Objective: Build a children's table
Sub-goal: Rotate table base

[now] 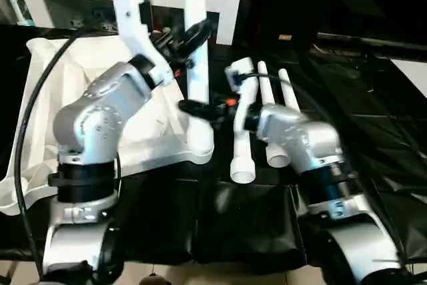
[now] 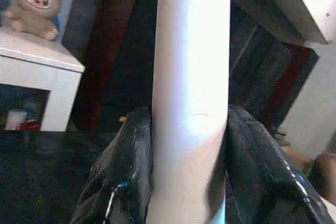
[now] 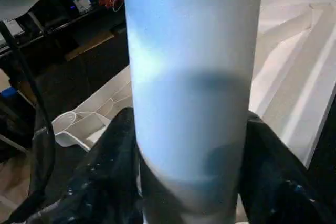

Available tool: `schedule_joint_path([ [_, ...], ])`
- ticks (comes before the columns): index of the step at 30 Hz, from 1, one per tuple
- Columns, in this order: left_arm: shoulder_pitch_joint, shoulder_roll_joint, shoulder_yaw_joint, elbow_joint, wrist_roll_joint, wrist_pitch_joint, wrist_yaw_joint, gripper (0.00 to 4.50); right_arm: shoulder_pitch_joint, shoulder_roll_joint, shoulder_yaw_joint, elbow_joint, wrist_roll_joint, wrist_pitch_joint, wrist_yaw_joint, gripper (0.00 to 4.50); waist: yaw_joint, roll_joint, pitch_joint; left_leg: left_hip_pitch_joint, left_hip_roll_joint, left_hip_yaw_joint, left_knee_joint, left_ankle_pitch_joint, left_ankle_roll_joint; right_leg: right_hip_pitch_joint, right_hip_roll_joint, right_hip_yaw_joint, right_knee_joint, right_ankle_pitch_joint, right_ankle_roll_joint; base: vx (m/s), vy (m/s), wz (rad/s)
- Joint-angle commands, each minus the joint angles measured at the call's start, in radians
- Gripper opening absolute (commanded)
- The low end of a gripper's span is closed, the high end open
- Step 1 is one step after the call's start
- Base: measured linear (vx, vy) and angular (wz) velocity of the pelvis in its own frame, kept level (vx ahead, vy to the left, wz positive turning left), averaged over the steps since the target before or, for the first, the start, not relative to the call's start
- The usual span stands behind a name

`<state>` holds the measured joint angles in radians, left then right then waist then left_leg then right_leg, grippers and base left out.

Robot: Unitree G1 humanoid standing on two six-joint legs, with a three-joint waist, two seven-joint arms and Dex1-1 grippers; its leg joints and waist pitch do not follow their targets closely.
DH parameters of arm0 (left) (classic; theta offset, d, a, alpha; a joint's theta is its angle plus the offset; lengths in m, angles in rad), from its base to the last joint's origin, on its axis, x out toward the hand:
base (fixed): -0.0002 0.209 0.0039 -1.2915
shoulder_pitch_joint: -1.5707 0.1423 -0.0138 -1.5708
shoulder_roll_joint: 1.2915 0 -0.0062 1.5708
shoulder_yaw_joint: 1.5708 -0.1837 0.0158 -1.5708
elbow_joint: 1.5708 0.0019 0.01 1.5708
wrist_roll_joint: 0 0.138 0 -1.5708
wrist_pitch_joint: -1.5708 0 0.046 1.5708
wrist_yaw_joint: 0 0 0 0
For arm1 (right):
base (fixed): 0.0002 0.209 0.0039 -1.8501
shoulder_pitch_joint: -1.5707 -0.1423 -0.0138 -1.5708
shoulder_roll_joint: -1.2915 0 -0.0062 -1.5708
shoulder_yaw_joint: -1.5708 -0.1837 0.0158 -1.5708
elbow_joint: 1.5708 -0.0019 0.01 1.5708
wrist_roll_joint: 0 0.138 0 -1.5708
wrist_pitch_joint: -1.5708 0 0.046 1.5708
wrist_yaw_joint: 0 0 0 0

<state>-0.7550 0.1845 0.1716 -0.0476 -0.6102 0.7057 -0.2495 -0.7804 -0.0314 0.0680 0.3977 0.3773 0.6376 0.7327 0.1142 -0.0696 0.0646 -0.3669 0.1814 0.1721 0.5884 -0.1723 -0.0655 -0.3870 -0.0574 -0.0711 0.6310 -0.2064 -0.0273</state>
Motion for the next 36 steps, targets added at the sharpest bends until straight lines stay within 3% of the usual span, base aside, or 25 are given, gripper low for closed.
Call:
schedule_joint_path([
  [1,-0.002,-0.003,0.003,-0.028,0.013,-0.005,0.017,1.74,-0.007,0.001,0.004,0.012,-0.012,-0.017,-0.005,2.06,0.001,0.013,-0.073,0.013,0.050,-0.016,-0.064,-0.112,-0.049,0.052,-0.091,0.059,-0.065,-0.070,-0.147,0.000,0.000,0.00],
  [4,0.005,-0.001,0.000,-0.040,0.013,-0.001,0.023,1.74,-0.007,0.005,0.004,0.016,-0.014,-0.023,-0.008,1.92,0.001,0.009,-0.073,0.012,0.050,-0.016,-0.064,-0.109,-0.048,0.053,-0.091,0.059,-0.064,-0.073,-0.143,0.000,0.000,0.00],
  [9,0.011,0.003,-0.004,-0.051,0.016,0.004,0.019,1.74,-0.008,0.002,0.006,0.021,-0.013,-0.032,0.001,1.86,0.000,0.011,-0.073,0.013,0.051,-0.017,-0.064,-0.098,-0.048,0.052,-0.089,0.058,-0.062,-0.044,-0.148,0.000,0.000,0.00],
  [10,0.012,0.011,-0.009,-0.053,0.018,0.010,0.018,2.09,-0.009,0.000,0.006,0.021,-0.012,-0.033,0.005,1.86,0.001,0.010,-0.073,0.013,0.050,-0.016,-0.064,-0.100,-0.048,0.052,-0.089,0.058,-0.062,-0.045,-0.148,0.000,0.000,0.00],
  [13,0.017,0.022,0.012,-0.076,-0.106,0.075,-0.081,2.46,-0.002,-0.026,0.024,0.009,-0.006,-0.036,0.064,1.86,0.002,0.010,-0.073,0.013,0.047,-0.014,-0.062,-0.101,-0.049,0.052,-0.089,0.058,-0.062,-0.053,-0.154,0.000,0.000,0.00],
  [15,0.032,0.044,0.022,-0.105,-0.195,0.125,-0.165,2.58,0.021,-0.069,0.063,-0.033,0.005,-0.028,0.163,1.85,0.003,0.012,-0.073,0.011,0.049,-0.015,-0.062,-0.100,-0.048,0.054,-0.089,0.057,-0.059,-0.041,-0.163,0.000,0.000,0.00],
  [16,0.043,0.062,0.018,-0.118,-0.227,0.141,-0.219,2.85,0.034,-0.093,0.080,-0.058,0.015,-0.023,0.215,1.85,0.004,0.011,-0.073,0.011,0.047,-0.014,-0.060,-0.094,-0.040,0.055,-0.086,0.057,-0.058,-0.022,-0.167,0.000,0.000,0.00],
  [19,0.075,0.117,-0.004,-0.132,-0.268,0.161,-0.358,2.96,0.060,-0.139,0.107,-0.108,0.036,-0.021,0.310,1.85,0.005,0.010,-0.071,0.011,0.047,-0.014,-0.062,-0.104,-0.026,0.054,-0.086,0.057,-0.061,-0.050,-0.162,0.000,0.000,0.00],
  [23,0.095,0.166,-0.022,-0.140,-0.289,0.180,-0.458,2.99,0.080,-0.183,0.133,-0.145,0.042,-0.030,0.384,1.85,0.003,0.016,-0.068,0.015,0.050,-0.016,-0.066,-0.151,-0.037,0.050,-0.087,0.057,-0.069,-0.133,-0.155,0.000,0.000,0.00],
  [26,0.088,0.184,-0.020,-0.128,-0.302,0.199,-0.467,2.99,0.090,-0.214,0.147,-0.166,0.051,-0.027,0.436,1.85,0.003,0.019,-0.068,0.016,0.050,-0.017,-0.065,-0.162,-0.042,0.051,-0.088,0.057,-0.070,-0.137,-0.161,0.000,0.000,0.00],
  [28,0.085,0.191,-0.019,-0.118,-0.310,0.203,-0.483,2.72,0.099,-0.232,0.156,-0.183,0.053,-0.022,0.467,1.85,0.006,0.020,-0.069,0.016,0.051,-0.018,-0.065,-0.161,-0.042,0.050,-0.088,0.058,-0.068,-0.129,-0.163,0.000,0.000,0.00],
  [36,0.091,0.177,-0.021,-0.121,-0.338,0.215,-0.507,2.22,0.105,-0.253,0.189,-0.181,0.029,-0.035,0.490,1.85,0.004,0.013,-0.071,0.013,0.050,-0.016,-0.062,-0.137,-0.033,0.053,-0.087,0.057,-0.066,-0.096,-0.180,0.000,0.000,0.00],
])
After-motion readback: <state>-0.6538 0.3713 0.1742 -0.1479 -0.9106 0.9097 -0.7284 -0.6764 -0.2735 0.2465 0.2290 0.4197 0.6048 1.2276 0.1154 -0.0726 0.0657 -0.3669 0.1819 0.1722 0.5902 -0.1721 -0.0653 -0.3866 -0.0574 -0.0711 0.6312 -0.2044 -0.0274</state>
